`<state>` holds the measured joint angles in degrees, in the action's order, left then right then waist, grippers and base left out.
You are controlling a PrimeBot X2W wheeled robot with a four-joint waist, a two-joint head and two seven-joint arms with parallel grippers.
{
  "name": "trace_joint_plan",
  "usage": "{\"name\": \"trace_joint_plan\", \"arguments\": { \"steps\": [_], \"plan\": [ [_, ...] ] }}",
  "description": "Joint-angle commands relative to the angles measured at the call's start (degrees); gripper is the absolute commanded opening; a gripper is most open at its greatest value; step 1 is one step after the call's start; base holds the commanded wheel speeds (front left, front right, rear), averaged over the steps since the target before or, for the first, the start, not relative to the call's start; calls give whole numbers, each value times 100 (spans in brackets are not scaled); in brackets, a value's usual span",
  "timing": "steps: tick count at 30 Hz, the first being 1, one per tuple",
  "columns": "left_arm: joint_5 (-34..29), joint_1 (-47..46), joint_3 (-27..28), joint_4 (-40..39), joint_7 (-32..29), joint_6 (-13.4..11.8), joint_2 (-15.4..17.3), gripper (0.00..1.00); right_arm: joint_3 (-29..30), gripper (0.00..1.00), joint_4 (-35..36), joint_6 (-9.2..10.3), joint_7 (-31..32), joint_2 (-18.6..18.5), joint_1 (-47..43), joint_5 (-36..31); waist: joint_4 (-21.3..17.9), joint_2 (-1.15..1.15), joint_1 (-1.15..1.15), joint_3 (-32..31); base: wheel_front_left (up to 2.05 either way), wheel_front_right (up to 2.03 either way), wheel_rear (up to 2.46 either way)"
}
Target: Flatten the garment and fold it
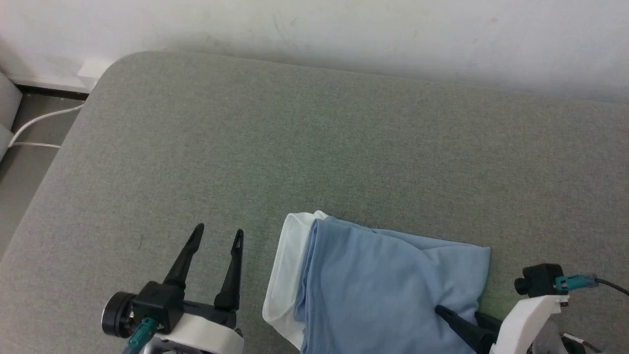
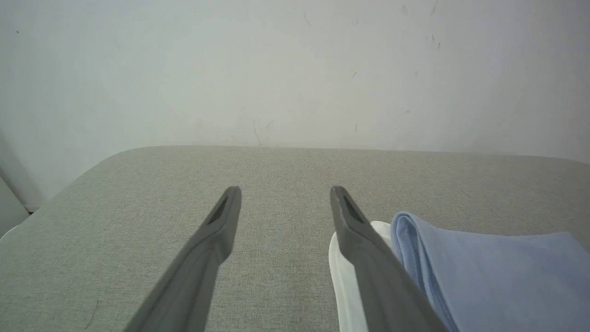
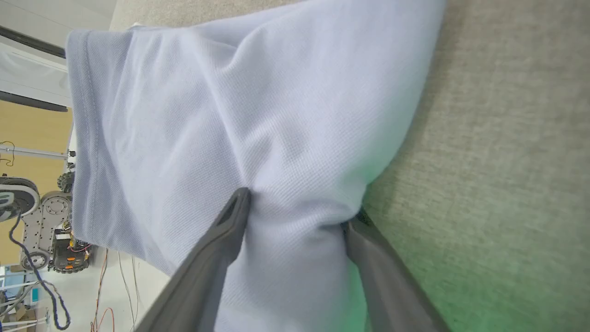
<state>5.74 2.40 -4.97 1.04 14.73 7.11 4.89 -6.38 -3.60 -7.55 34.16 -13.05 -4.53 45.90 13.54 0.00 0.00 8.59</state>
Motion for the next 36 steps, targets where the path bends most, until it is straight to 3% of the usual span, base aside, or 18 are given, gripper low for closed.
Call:
{"name": "trace_joint_plan", "arguments": {
  "steps": [1, 2, 3, 9, 14, 19, 23, 30, 36],
  "plan": [
    [27, -100, -23, 21, 27, 37, 16, 100, -149, 100, -174, 6, 0, 54, 65, -41, 39, 0, 0, 26, 0, 0, 0],
    [28, -108, -31, 29, 27, 37, 10, 100, -216, 45, -237, 6, -27, 39, 95, -70, 49, 0, 0, 25, 0, 0, 0],
    [30, -114, -38, 36, 27, 37, 4, 100, -275, 0, -291, 6, -76, 19, 127, -106, 56, 0, 0, 22, 0, 0, 0],
    [46, -91, -65, 77, 27, 37, -37, 100, -483, 0, -465, 6, -524, -193, 317, -319, -8, 0, 0, -127, 0, 0, 0],
    [62, -50, -62, 19, 27, 28, -90, 100, -751, 0, -279, 6, -917, -697, 685, -940, -306, 0, 0, -237, 0, 0, 0],
    [42, -42, -160, -75, 27, 18, -146, 100, -1402, 0, -8, 6, -938, -1534, 1365, -2183, -927, 0, 0, -170, 0, 0, 0],
    [45, -145, -283, -101, 27, 18, -172, 100, -1998, 0, 230, 6, -724, -2109, 2063, -2792, -1545, 0, 0, 40, 0, 0, 0],
    [-53, -494, -398, -183, 27, 24, -184, 100, -2819, 0, 265, 6, -552, -2968, 3185, -2999, -2482, 0, 0, 592, 0, 0, 0],
    [-161, -835, -505, -269, 27, 31, -98, 100, -3094, 0, -147, 6, -750, -3565, 3706, -2959, -2874, 0, 0, 1106, 0, 0, 0]
  ]
}}
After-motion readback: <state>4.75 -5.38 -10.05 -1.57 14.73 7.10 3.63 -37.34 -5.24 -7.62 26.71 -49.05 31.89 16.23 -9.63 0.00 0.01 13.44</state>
